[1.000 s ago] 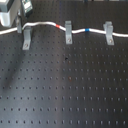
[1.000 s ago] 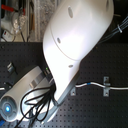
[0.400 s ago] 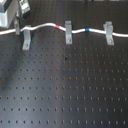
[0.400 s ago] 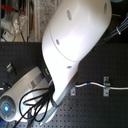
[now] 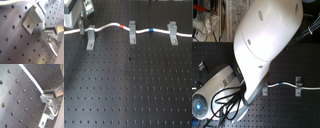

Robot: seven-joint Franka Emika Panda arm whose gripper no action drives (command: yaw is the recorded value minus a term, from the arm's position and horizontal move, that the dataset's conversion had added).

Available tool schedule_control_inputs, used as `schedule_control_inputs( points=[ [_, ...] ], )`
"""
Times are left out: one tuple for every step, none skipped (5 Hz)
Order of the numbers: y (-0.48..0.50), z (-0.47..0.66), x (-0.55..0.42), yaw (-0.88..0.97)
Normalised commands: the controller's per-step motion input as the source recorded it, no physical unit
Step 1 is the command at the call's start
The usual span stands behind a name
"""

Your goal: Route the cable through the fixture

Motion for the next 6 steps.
schedule_control_inputs(
  points=[
    [0.017,0.18,-0.130,0.00],
    [-0.051,0.15,-0.196,0.05],
    [-0.020,0.00,-0.182,0.11],
    [-0.031,0.00,-0.173,0.13],
    [0.005,0.00,-0.027,0.04],
    [-0.183,0.00,-0.176,0.11]
  ],
)
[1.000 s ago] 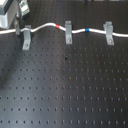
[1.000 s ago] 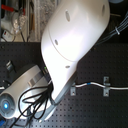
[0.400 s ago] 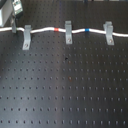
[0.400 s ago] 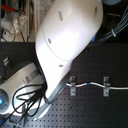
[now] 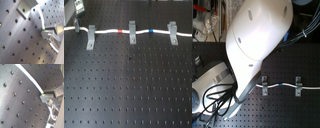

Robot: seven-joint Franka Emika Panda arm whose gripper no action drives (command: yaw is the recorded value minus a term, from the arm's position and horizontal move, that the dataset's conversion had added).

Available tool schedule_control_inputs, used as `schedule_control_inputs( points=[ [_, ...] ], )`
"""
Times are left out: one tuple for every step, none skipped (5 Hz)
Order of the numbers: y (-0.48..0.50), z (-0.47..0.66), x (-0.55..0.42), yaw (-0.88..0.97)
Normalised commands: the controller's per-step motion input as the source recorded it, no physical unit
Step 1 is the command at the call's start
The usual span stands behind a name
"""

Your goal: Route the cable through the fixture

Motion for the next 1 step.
schedule_control_inputs(
  points=[
    [0.002,0.00,-0.010,0.00]
  ],
)
